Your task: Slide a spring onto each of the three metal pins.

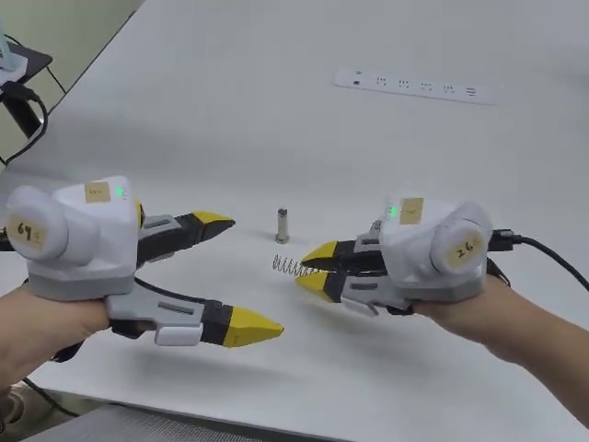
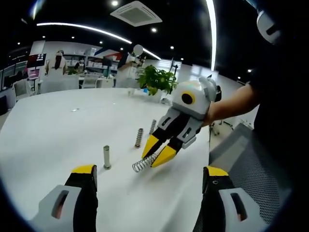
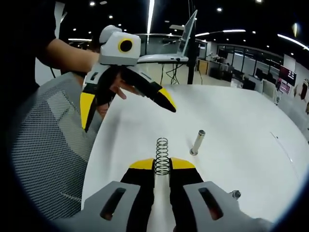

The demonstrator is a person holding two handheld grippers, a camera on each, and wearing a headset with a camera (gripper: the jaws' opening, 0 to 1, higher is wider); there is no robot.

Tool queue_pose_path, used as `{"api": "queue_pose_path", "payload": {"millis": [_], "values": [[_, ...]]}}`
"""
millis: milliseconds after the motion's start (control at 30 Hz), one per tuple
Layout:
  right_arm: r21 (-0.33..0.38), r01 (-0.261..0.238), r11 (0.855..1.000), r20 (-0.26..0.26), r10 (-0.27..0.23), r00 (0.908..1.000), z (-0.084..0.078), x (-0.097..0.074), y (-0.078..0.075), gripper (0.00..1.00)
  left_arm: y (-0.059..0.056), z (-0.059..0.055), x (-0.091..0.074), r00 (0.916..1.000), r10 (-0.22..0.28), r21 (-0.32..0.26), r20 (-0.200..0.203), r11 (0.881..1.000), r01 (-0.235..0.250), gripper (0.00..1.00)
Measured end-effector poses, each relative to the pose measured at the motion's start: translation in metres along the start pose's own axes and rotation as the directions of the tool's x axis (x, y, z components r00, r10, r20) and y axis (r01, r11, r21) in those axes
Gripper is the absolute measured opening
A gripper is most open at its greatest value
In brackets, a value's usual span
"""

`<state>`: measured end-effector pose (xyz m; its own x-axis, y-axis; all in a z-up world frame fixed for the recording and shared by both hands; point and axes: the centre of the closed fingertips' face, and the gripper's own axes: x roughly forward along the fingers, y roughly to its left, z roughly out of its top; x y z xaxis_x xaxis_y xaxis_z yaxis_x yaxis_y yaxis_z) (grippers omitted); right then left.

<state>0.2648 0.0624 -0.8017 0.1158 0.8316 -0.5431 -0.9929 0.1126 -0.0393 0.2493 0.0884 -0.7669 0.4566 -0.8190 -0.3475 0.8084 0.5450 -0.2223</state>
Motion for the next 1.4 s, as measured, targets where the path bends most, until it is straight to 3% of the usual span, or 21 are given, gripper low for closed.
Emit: {"api": "queue_pose_path", "payload": {"millis": [100,300,533,733,933,1400], "values": [[-0.003,-0.001,1.000,0.000,0.001,1.0000,-0.002,-0.009,-0.002,0.08,-0.006,0.002,0.005,0.9996,-0.029,0.007,0.002,1.000,0.029,0.77],[-0.012,-0.011,1.000,-0.007,0.011,0.9999,-0.006,-0.022,-0.005,0.08,-0.013,0.005,0.018,0.9972,-0.070,0.033,-0.026,0.997,0.071,0.76],[-0.044,-0.059,0.997,-0.005,0.059,0.9983,-0.003,-0.036,0.003,0.08,-0.023,0.012,0.037,0.9899,-0.133,0.075,-0.049,0.988,0.137,0.71],[-0.048,-0.074,0.996,-0.001,0.074,0.9972,-0.001,-0.041,0.005,0.08,-0.026,0.013,0.050,0.9850,-0.161,0.089,-0.061,0.982,0.166,0.55],[-0.053,-0.090,0.995,0.010,0.091,0.9958,0.003,-0.043,0.009,0.08,-0.025,0.017,0.054,0.9833,-0.176,0.079,-0.046,0.981,0.179,0.27],[-0.073,-0.111,0.991,0.010,0.112,0.9937,0.007,-0.051,0.011,0.08,-0.037,0.016,0.058,0.9721,-0.229,0.097,-0.051,0.968,0.233,0.11]]}}
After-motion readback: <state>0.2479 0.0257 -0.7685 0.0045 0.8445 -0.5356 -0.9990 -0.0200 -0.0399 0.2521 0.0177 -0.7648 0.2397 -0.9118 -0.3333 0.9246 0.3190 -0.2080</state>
